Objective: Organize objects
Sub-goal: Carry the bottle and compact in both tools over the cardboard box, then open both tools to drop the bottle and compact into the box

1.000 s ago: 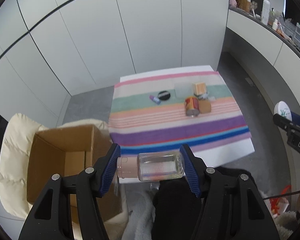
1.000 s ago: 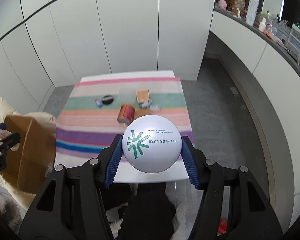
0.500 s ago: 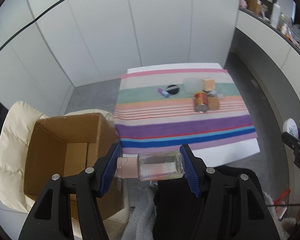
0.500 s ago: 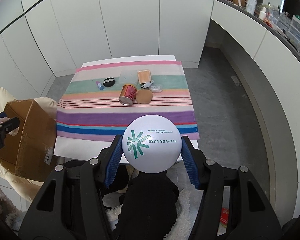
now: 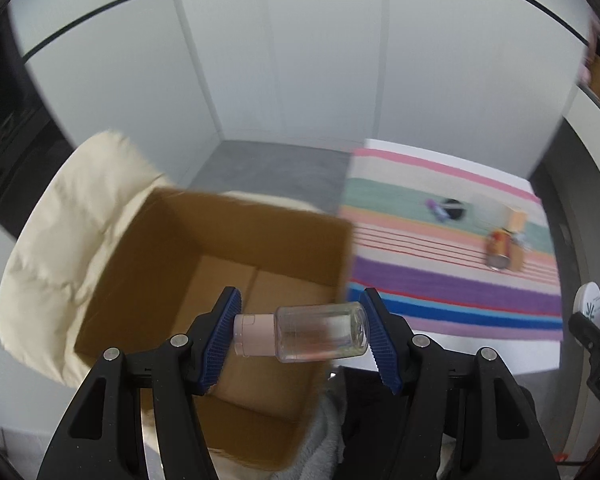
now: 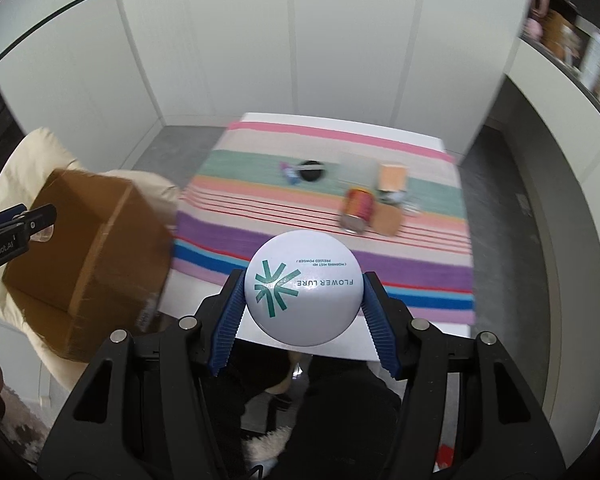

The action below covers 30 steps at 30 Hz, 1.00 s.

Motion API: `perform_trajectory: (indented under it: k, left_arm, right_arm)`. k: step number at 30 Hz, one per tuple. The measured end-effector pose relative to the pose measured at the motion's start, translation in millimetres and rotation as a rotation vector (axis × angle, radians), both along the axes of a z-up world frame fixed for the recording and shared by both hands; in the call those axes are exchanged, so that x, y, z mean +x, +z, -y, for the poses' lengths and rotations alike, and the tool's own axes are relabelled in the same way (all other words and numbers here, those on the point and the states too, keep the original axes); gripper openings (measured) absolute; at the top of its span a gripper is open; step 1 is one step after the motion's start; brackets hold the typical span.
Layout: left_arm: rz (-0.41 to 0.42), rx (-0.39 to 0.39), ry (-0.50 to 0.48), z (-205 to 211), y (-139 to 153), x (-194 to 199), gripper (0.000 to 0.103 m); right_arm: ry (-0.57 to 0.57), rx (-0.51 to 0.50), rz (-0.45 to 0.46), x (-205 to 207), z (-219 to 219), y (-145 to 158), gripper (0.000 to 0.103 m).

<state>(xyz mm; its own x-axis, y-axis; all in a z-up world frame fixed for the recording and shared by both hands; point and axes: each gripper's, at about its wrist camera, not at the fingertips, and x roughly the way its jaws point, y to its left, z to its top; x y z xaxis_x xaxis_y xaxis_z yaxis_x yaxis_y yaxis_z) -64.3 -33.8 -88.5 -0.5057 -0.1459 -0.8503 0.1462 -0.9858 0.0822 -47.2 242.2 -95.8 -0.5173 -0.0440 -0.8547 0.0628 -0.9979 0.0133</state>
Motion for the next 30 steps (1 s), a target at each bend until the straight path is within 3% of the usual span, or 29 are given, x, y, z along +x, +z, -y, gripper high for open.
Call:
perform_trajectory:
  k: [10,13,17,24,25,26,27,29,30]
  left_arm:
    - [0.014,-0.042,0.241,113,-21,33,0.063]
    - [0.000,-0.080,0.282,132,-19,46,0.063]
    - [-0.002,-0.051,0.323,154,-19,56,0.063]
    - [-0.027,-0.003,0.370,170,-20,57,0.064]
    - [-0.030,0.000,0.381,170,-20,57,0.066]
    - [-0.023,0.001,0.389,171,-21,56,0.075]
    - [-0.012,0.001,0.391,170,-23,55,0.088]
    - [0.012,0.003,0.384,167,-27,52,0.097]
    - [0.019,0.003,0.381,166,-28,51,0.097]
  right_arm:
    - [0.263,-0.011,0.016,-22,141,-10,0.060]
    - [0.342,-0.006,0.011,-20,184,-10,0.060]
    - [0.441,0.006,-0.004,-13,239,-7,0.060]
    - [0.485,-0.003,-0.009,-10,280,-12,0.060]
    - [0.482,-0.016,-0.008,-12,280,-13,0.060]
    - [0.476,-0.037,-0.005,-14,280,-14,0.061]
    - [0.473,-0.054,0.004,-15,280,-15,0.072]
    - [0.454,-0.056,0.017,-19,281,-17,0.096]
    - [0.442,-0.056,0.008,-20,278,-17,0.100]
